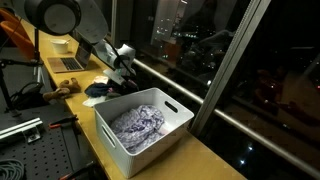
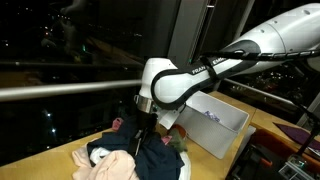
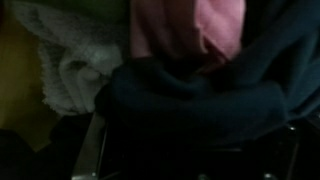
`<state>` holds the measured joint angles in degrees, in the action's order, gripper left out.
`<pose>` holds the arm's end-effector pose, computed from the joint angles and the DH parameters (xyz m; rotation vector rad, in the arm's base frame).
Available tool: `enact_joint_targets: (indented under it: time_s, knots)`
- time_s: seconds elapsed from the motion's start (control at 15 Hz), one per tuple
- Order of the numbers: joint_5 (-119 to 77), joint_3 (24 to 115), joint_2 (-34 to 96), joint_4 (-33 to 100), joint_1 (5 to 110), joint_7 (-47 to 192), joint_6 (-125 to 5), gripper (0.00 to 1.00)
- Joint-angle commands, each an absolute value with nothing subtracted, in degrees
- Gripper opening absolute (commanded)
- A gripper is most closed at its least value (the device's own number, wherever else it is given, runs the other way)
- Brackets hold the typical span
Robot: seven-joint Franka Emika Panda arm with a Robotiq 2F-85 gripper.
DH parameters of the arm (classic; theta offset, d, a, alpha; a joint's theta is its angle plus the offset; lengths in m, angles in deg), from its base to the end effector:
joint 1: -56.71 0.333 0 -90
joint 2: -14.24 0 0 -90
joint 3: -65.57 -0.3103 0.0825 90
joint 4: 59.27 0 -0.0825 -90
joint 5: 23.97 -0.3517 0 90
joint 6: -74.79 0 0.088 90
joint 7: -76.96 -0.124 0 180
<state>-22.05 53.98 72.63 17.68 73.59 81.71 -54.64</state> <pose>0.6208 0.3042 0.1103 -2.9071 -0.7658 0.1716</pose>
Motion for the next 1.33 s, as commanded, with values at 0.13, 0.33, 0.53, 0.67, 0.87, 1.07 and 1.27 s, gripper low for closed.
enact_joint_targets:
  time_s: [0.13, 0.33, 0.53, 0.67, 0.87, 1.07, 1.27]
  knots:
    - [-22.1, 51.4, 65.6, 19.4, 76.5, 81.2, -56.2, 0.06]
    - [-21.1, 51.1, 57.9, 23.7, 77.9, 79.9, -56.6, 0.00]
    - [-21.5, 51.9, 48.6, 30.8, 77.5, 78.3, -57.3, 0.00]
    - [-21.5, 52.9, 42.8, 35.7, 76.5, 76.8, -58.0, 0.00]
    - [-22.1, 54.0, 34.2, 41.7, 74.2, 76.0, -57.8, 0.00]
    - [-22.5, 54.9, 26.3, 45.9, 70.9, 76.6, -56.1, 0.00]
    - [-22.5, 56.3, 18.9, 48.7, 67.7, 77.3, -53.6, 0.00]
